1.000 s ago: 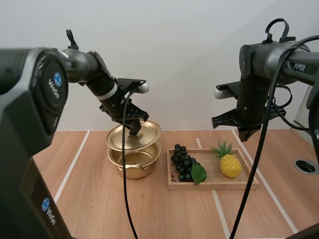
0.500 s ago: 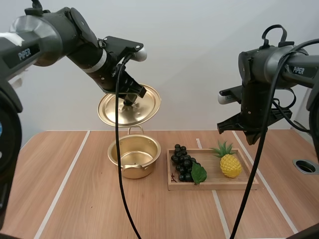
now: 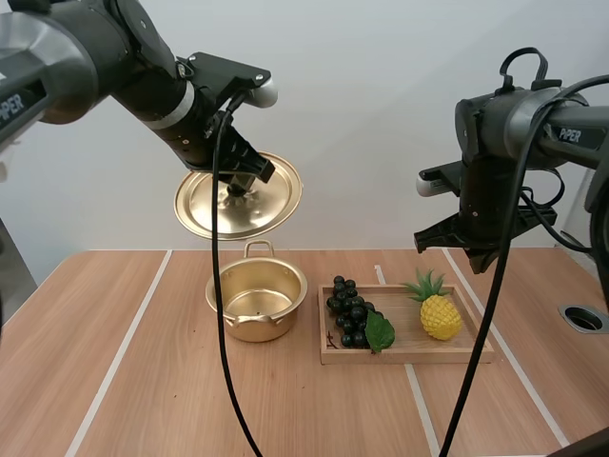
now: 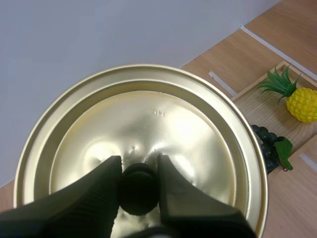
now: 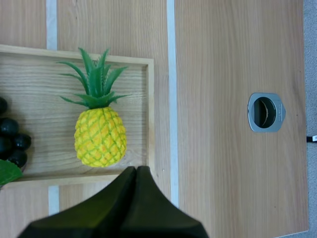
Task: Open the pot, put the pineapple inside, and close it
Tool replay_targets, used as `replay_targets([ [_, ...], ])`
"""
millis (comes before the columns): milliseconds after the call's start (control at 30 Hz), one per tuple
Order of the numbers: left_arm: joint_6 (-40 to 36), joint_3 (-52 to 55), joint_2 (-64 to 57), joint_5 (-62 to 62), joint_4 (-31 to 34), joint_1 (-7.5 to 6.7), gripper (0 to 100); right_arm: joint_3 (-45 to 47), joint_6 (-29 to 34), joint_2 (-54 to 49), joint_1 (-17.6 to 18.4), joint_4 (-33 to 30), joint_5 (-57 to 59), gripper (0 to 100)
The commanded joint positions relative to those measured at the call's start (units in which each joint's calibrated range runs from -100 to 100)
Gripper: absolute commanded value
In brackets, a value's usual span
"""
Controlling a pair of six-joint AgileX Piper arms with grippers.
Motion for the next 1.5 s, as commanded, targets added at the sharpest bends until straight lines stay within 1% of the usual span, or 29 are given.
replay_targets([
  [0, -0.68, -0.58, -0.81, 0.81, -0.12, -0.07, 0, 0.22, 0.00, -0.39, -0.27, -0.28, 0.04, 0],
  [300, -0.68, -0.58, -1.15, 2.56, -0.12, -0.07, 0, 0.49, -0.57, -0.39, -0.27, -0.66, -3.01, 0],
  [333, -0.68, -0.58, -1.15, 2.84, -0.12, -0.07, 0, 0.61, -0.57, -0.39, -0.27, -0.83, -3.01, 7],
  [367, -0.68, -0.58, -1.15, 3.06, -0.12, -0.07, 0, 0.60, -0.57, -0.39, -0.27, -0.83, -3.48, 20],
  [400, -0.68, -0.58, -1.15, 3.06, -0.12, -0.07, 0, 0.60, -0.57, -0.39, -0.27, -0.83, -4.11, 36],
  [467, -0.68, -0.58, -1.15, 3.27, -0.12, -0.07, 0, 0.60, -0.57, -0.39, -0.27, -0.72, -4.68, 73],
  [500, -0.68, -0.58, -1.15, 3.27, -0.12, -0.07, 0, 0.60, -0.68, -0.39, -0.27, -0.36, -5.04, 96],
  [533, -0.68, -0.58, -1.15, 3.69, -0.12, -0.07, 0, 0.60, -0.68, -0.39, -0.27, -0.26, -5.28, 100],
  [667, -0.92, -0.58, -1.15, 3.73, -0.12, -0.07, 0, 0.60, -0.47, -0.39, -0.27, 0.06, -8.75, 100],
  [833, -0.93, -0.58, -1.15, 3.93, -0.12, -0.07, 0, 0.62, -0.28, -0.15, -0.27, 6.38, -11.88, 100],
  [900, -0.93, -0.58, -1.15, 4.69, -0.12, -0.07, 0, 1.06, -0.38, 0.65, -0.27, 7.52, -12.81, 100],
  [1167, -1.39, -0.58, -2.19, 6.28, -0.12, -0.07, 0, 7.31, -0.38, 7.53, -0.27, 7.53, -22.50, 100],
  [1467, -1.92, -0.58, -5.02, 5.77, -0.12, -0.07, 0, 7.48, -0.38, 14.97, -0.27, 7.53, -27.66, 100],
])
